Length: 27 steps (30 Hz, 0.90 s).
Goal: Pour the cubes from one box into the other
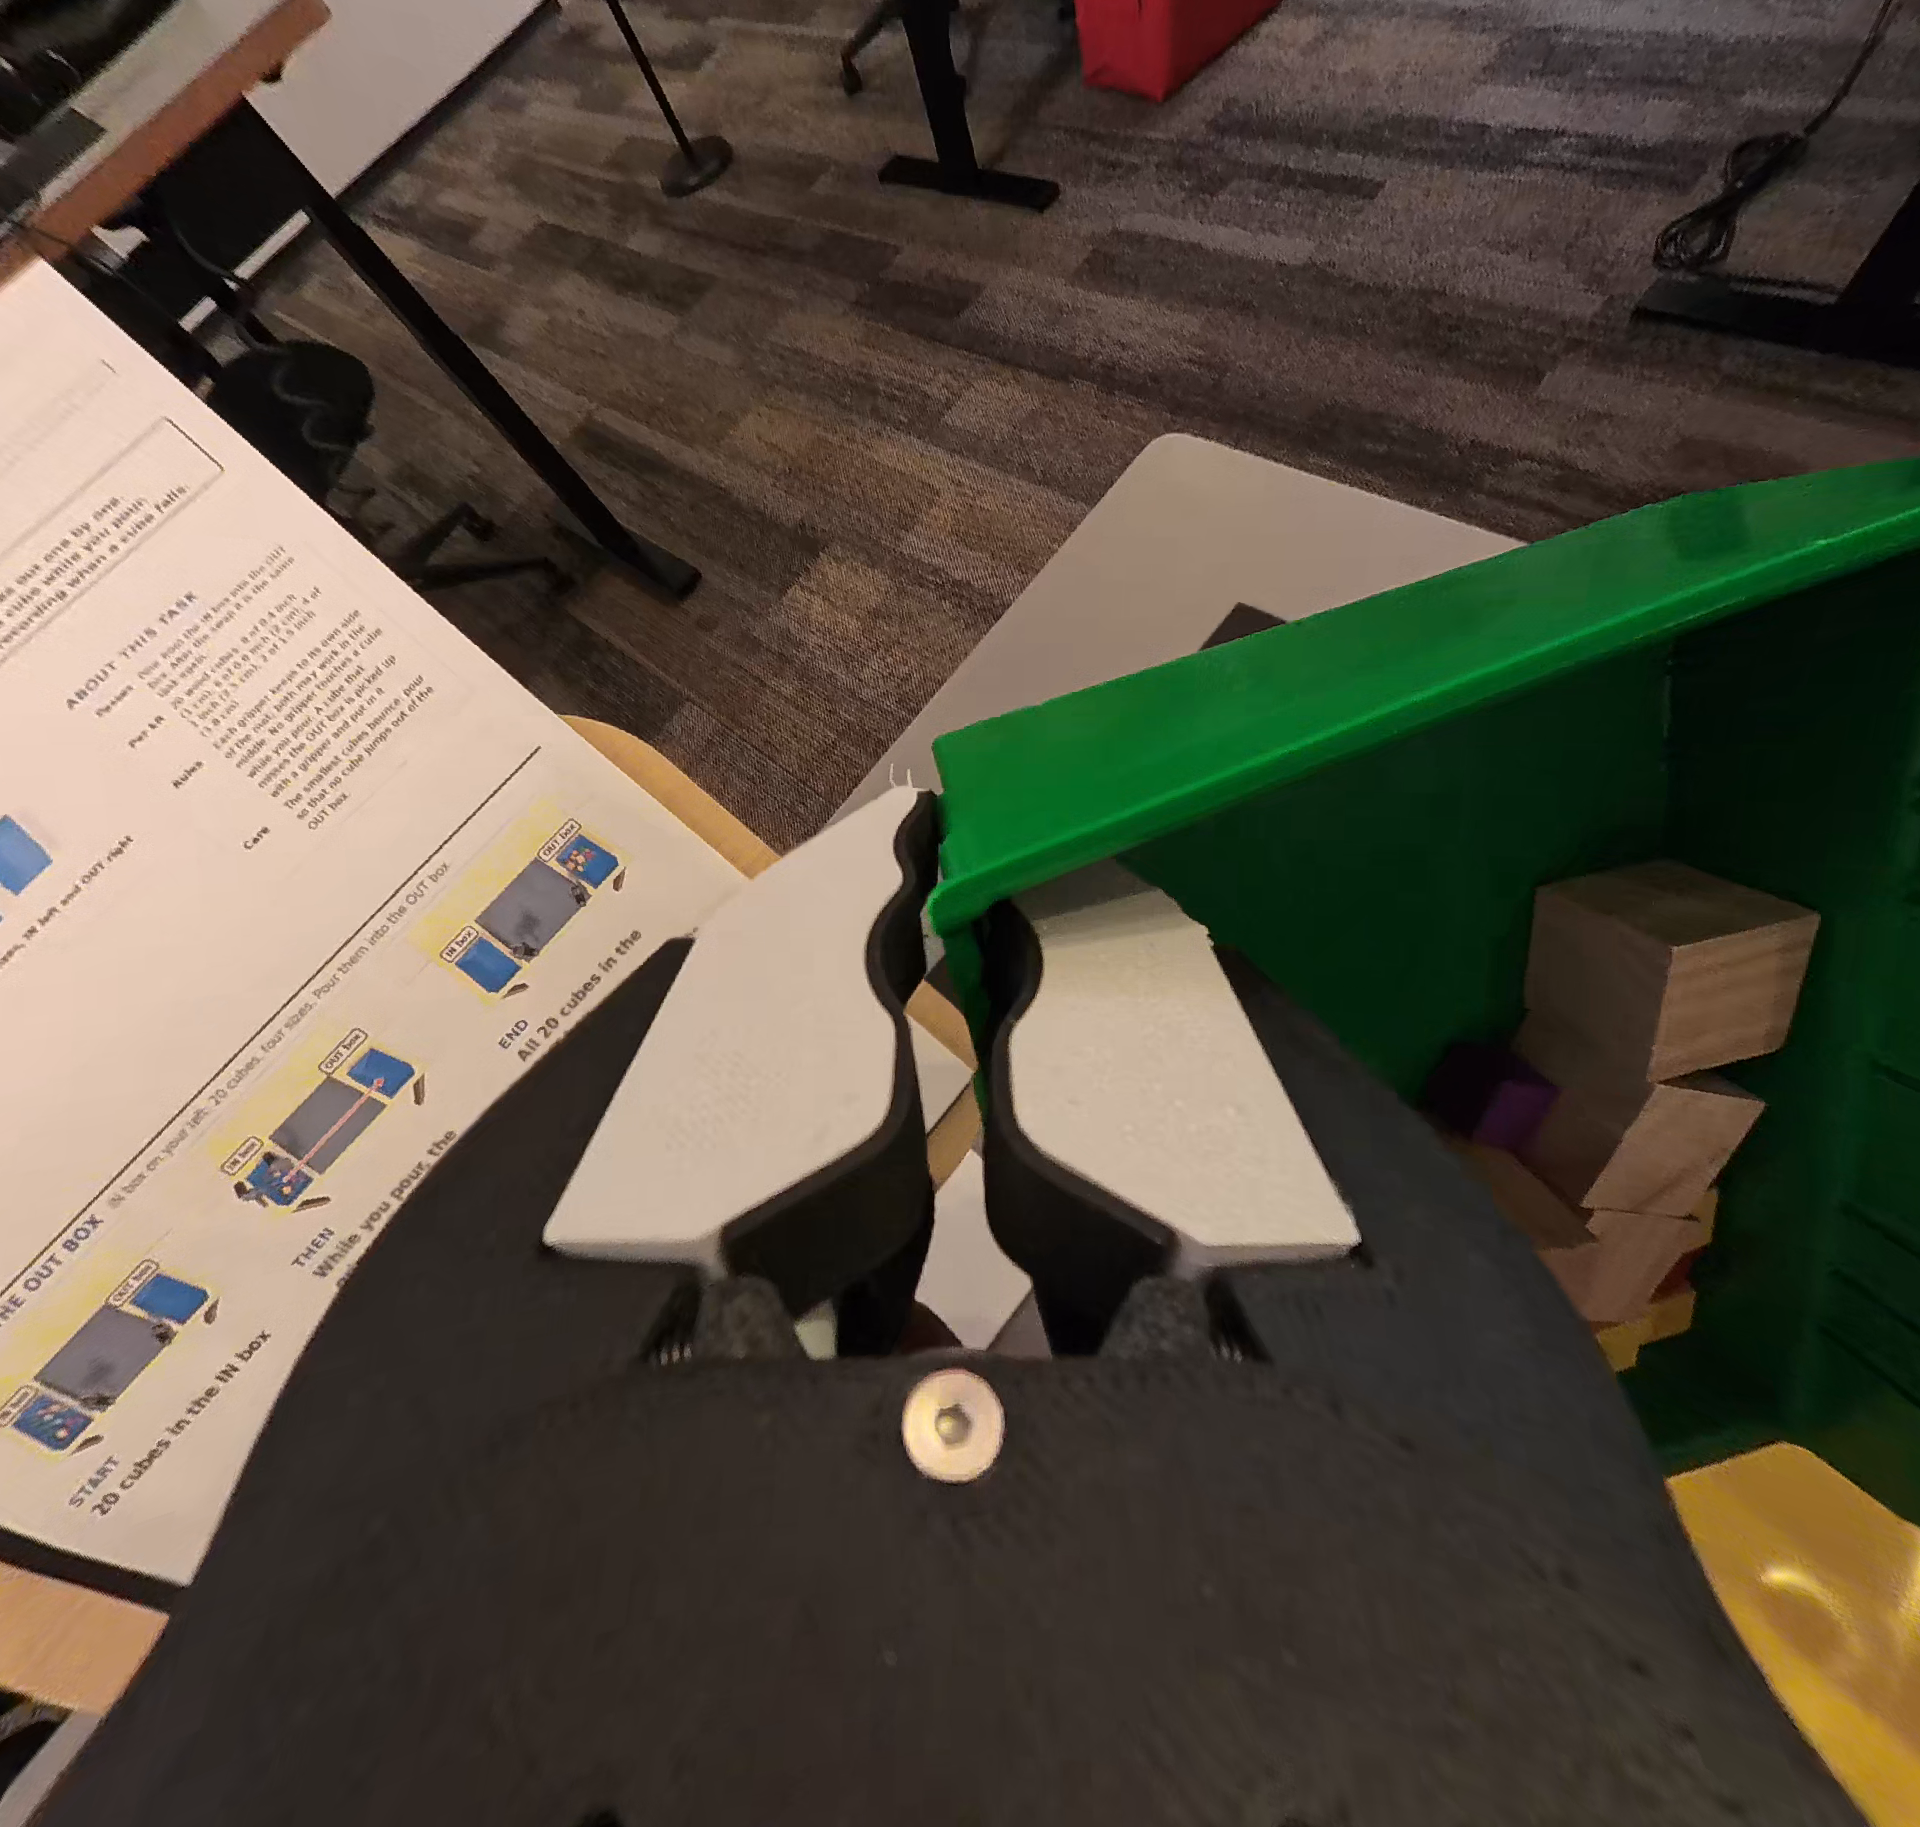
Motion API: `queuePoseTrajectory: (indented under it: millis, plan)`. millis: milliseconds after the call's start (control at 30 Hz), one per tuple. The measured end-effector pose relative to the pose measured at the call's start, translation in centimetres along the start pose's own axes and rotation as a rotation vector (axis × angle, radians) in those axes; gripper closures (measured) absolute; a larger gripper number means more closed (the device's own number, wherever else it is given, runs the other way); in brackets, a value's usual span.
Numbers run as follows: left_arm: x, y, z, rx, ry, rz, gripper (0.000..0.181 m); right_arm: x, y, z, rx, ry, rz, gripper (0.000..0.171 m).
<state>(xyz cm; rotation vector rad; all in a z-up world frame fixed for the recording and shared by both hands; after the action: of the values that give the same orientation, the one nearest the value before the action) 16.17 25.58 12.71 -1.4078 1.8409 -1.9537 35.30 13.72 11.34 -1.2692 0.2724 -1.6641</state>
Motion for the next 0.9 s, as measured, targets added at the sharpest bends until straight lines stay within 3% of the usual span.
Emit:
queuePoseTrajectory:
  millis: [900]
  plan:
    - [3.7, -1.6, 4.7, -0.177, -0.122, 0.193, 0.175, 2.6, 4.1, -0.9, -0.112, 0.14, 0.281, 0.164]
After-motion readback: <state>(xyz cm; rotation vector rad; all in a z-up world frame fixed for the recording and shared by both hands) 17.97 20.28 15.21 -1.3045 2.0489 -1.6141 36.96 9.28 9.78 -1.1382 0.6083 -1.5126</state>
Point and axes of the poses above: each gripper's, where its closed fingertips meet, x back along the fingers, y out of its underside, z = x × y across the jaws, the point moved 8 cm from there along x, back along the fingers, and after that the axes turned 8 degrees about x, right-handed, at the moved point
